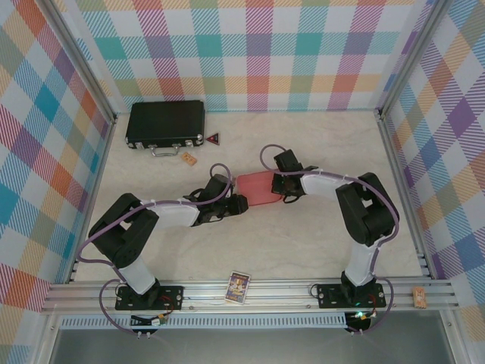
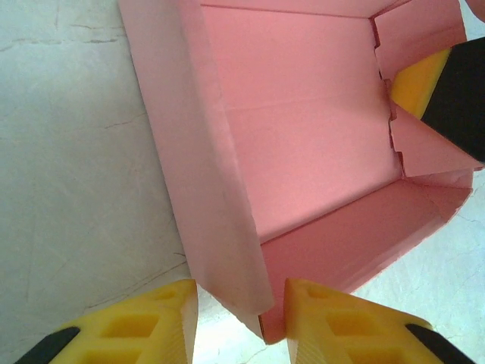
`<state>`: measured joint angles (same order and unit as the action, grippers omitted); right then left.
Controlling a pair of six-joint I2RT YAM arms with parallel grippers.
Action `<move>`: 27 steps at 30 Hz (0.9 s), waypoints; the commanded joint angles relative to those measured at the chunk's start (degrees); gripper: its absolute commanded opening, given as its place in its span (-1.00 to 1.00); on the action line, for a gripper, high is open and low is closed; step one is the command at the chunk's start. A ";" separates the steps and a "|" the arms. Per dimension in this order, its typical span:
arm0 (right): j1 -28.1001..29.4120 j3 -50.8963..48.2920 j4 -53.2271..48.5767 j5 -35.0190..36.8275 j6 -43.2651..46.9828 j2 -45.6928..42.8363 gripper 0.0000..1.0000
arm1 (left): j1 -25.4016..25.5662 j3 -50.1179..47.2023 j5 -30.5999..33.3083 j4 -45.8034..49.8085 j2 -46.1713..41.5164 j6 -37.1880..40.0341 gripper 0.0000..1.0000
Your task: Fold the paper box
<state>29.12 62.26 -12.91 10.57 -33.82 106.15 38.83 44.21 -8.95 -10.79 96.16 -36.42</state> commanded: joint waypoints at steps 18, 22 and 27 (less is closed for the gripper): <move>2.92 8.79 -15.77 11.02 9.84 9.50 -0.78 | 0.04 2.36 1.29 2.87 -0.86 0.94 -0.14; 2.95 8.93 -16.04 10.93 11.69 9.52 -0.77 | -1.01 2.64 1.53 2.55 -2.09 0.94 0.01; 3.14 9.28 -16.40 11.02 13.68 9.34 -0.77 | -2.28 3.25 1.57 2.61 -3.43 1.22 0.12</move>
<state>31.75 72.55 -19.59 16.62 -25.04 112.42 37.56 45.60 -7.86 -8.88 95.18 -36.18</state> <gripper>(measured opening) 0.116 0.553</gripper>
